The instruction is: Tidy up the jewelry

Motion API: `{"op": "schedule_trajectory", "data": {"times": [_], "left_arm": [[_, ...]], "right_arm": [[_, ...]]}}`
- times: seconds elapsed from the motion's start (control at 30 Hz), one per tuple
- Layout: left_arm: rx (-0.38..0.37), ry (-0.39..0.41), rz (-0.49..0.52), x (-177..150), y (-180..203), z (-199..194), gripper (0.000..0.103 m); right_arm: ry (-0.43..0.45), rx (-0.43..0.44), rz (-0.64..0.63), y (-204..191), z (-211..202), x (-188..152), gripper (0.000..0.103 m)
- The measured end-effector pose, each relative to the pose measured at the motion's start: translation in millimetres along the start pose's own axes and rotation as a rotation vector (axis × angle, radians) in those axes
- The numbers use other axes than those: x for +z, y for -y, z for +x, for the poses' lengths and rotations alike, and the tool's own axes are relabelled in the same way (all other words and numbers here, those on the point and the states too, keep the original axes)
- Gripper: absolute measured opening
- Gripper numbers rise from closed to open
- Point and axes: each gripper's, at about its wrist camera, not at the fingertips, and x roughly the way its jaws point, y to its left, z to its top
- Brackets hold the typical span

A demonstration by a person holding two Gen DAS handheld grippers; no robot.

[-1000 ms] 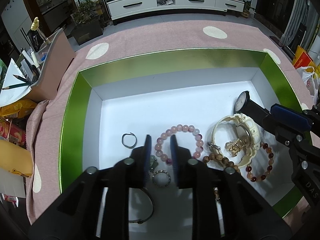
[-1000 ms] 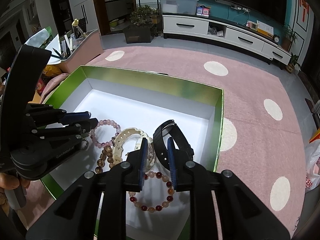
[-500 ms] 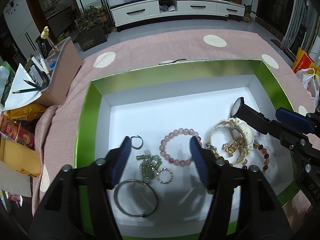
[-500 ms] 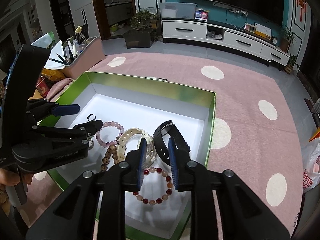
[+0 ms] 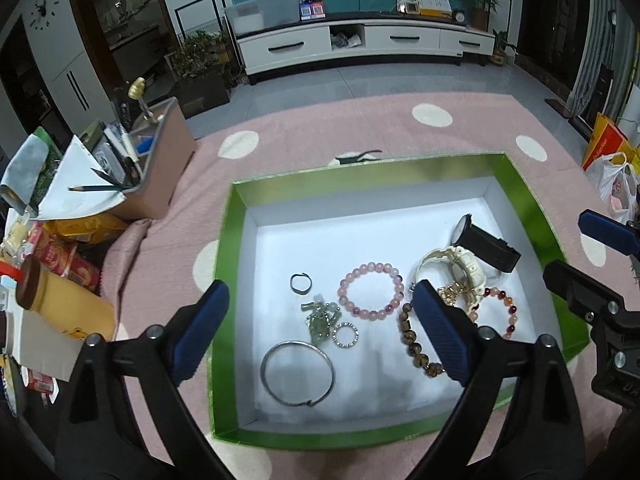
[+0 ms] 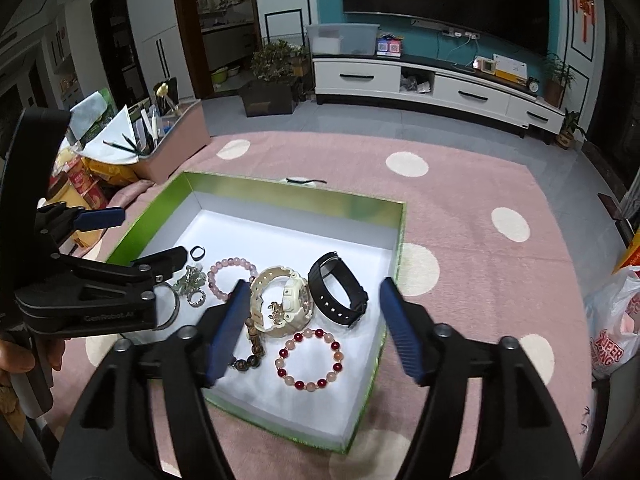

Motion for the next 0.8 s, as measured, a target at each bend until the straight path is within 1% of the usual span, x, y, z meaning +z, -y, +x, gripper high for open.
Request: {"op": "schedule_trajectory", "data": {"times": [0.07,0.1,0.13,0.2,0.27,0.3,0.4,0.57,0.8], "left_arm": [[0.002,0.013,-0.003,0,-1,-10,0.099],[0.005,0.020,-0.002,0,-2,-16,0.101],[0.007,0.024,-0.003,0,-3,-20,0.101],[0.004,0.031,-0.003,0,-3,-30,0.101],[-0.002,0.033,-0.003,0,-4,-40,0.101],[-0.002,0.035,-0.003,2,-3,-43,0.101],[0.013,0.044,-0.005,3,-6,-59,0.101],[0.026,0.056,-0.029,8,-10,-79,0.101],[0.009,0.061,-0.040,12,-15,-101,0.101]], "right_arm": [[0.005,-0.002,0.006,-2,-7,1,0.075],[0.009,-0.009,0.011,-2,-13,2,0.082],[0.013,-0.012,0.015,-3,-16,3,0.087],[0.017,-0.009,0.018,-5,-24,6,0.088],[0.022,-0.017,0.017,-9,-34,8,0.096],[0.025,-0.025,0.017,-10,-39,9,0.102],[0.019,-0.043,0.016,-15,-53,14,0.102],[0.005,-0.116,-0.005,-23,-69,19,0.102],[0.011,-0.132,-0.016,-26,-88,26,0.102]]}}
